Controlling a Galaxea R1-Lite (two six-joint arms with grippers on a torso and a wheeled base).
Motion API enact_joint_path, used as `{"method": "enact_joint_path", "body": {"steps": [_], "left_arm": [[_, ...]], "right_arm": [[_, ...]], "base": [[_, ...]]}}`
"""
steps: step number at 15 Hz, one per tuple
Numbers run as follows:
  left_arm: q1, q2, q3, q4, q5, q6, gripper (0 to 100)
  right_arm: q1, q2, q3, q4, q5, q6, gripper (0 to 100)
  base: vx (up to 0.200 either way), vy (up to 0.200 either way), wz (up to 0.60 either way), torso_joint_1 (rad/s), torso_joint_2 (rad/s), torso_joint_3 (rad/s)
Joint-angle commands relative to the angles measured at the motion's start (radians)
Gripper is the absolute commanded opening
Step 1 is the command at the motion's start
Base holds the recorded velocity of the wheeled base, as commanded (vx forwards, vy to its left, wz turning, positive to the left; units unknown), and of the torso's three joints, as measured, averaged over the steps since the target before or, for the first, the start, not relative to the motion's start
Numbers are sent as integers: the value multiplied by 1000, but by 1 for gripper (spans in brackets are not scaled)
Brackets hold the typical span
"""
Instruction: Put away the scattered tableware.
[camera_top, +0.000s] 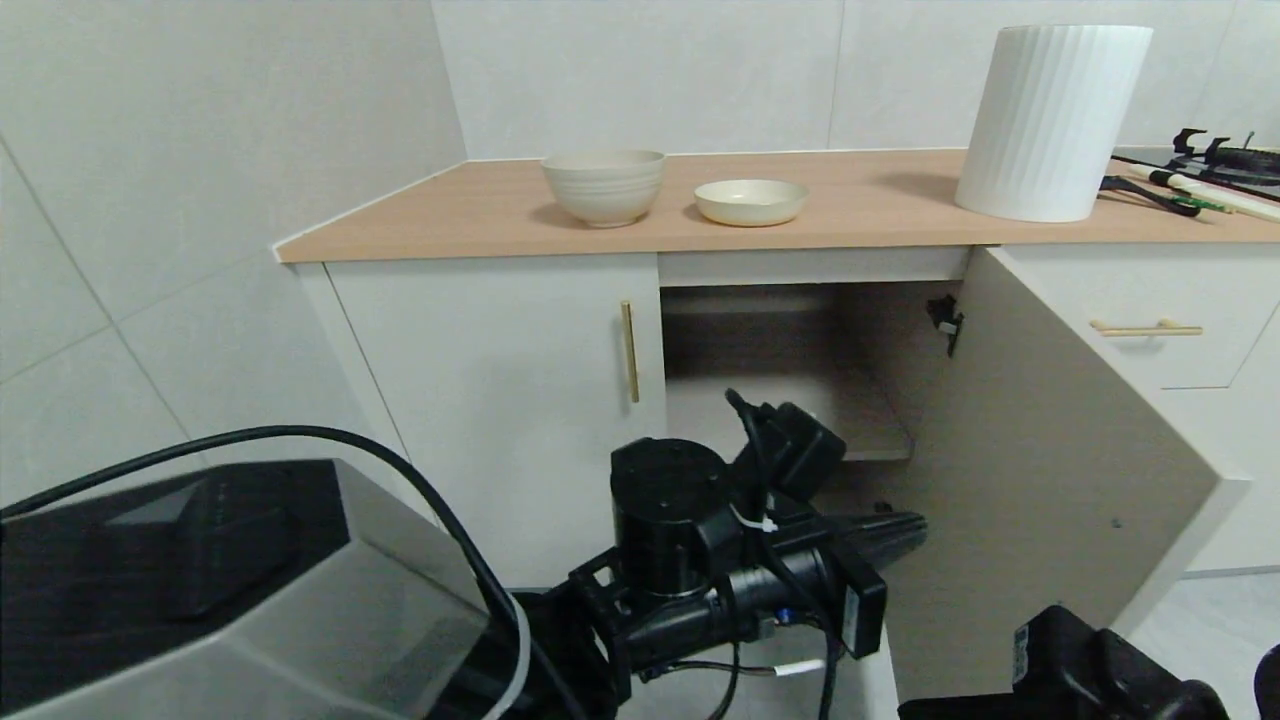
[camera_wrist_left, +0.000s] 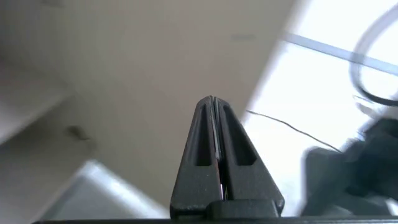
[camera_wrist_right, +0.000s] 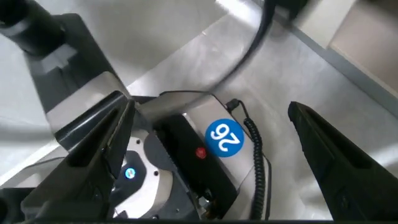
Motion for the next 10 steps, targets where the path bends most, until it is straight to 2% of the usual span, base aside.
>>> {"method": "enact_joint_path", "body": {"steps": [1, 2, 3, 4, 5, 7, 8, 9, 10], "left_arm": [[99, -87, 81, 0, 1, 2, 0], [150, -140, 130, 1, 1, 2, 0], [154, -143, 135, 1, 1, 2, 0], [237, -238, 218, 13, 1, 6, 0], [288, -308, 270, 47, 1, 6, 0], [375, -442, 345, 141, 1, 10, 0], [409, -495, 365, 190, 1, 21, 0], [474, -592, 385, 288, 1, 47, 0], [498, -624, 388, 323, 1, 56, 0]], "right_arm": [[-33, -1, -11, -32, -2, 1, 100], [-65, 3, -21, -75, -2, 1, 100], [-68, 3, -22, -76, -2, 1, 100], [-115, 34, -53, -96, -12, 5, 100], [-146, 54, -77, -96, -12, 6, 100], [-188, 94, -120, -92, -14, 6, 100], [-201, 108, -145, -89, -12, 6, 100], [-226, 137, -209, -86, -11, 6, 100], [-235, 157, -238, -84, -11, 6, 100]], "base": [[0, 0, 0, 0, 0, 0], [0, 0, 0, 0, 0, 0], [0, 0, 0, 0, 0, 0], [0, 0, 0, 0, 0, 0], [0, 0, 0, 0, 0, 0], [0, 0, 0, 0, 0, 0], [0, 0, 0, 0, 0, 0], [0, 0, 0, 0, 0, 0], [0, 0, 0, 0, 0, 0]]}}
